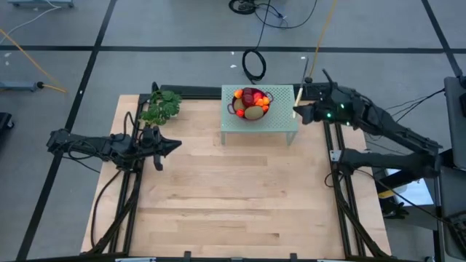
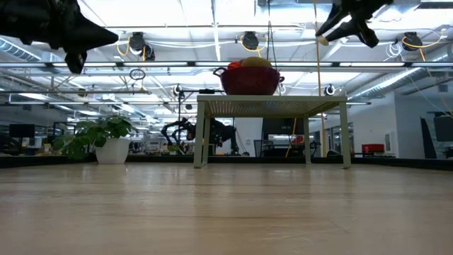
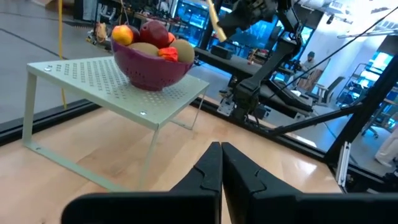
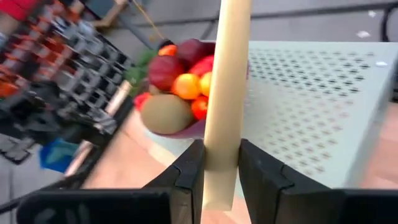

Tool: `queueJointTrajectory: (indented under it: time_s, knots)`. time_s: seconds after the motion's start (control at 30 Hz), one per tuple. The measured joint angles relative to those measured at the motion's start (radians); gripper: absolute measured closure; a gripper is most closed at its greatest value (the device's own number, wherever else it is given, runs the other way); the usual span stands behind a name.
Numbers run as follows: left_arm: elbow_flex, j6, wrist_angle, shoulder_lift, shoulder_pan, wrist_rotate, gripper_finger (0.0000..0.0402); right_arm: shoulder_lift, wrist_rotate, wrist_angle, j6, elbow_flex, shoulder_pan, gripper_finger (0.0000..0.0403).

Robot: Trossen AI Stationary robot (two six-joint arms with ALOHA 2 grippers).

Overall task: Pick & Place Fruit
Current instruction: Put the knife on the shelf

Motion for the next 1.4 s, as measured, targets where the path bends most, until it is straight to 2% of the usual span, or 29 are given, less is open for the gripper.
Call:
queueJointTrajectory:
  time_s: [0.13, 0.33, 0.6, 0.87, 1.17, 1.4]
  knots:
    - [0.0, 0.01, 0.014, 0.0, 0.0, -0.003, 0.0395, 0.098, -0.032, -0.139, -0.019, 0.12, -0.05, 0.0331]
    - [0.0, 0.01, 0.013, 0.0, 0.0, -0.026, 0.0386, 0.247, -0.137, -0.301, 0.0, 0.246, -0.092, 0.033]
    - [0.0, 0.02, 0.013, 0.0, 0.0, -0.028, 0.04, 0.378, -0.304, -0.406, 0.115, 0.268, -0.123, 0.033]
    - [0.0, 0.049, 0.013, 0.0, 0.0, -0.028, 0.0386, 0.449, -0.307, -0.419, 0.156, 0.268, -0.124, 0.033]
    - [0.0, 0.066, 0.013, 0.0, 0.0, -0.027, 0.0399, 0.53, -0.331, -0.42, 0.163, 0.268, -0.124, 0.033]
    - [0.0, 0.067, 0.012, 0.0, 0.0, -0.027, 0.0383, 0.574, -0.329, -0.425, 0.153, 0.268, -0.136, 0.033]
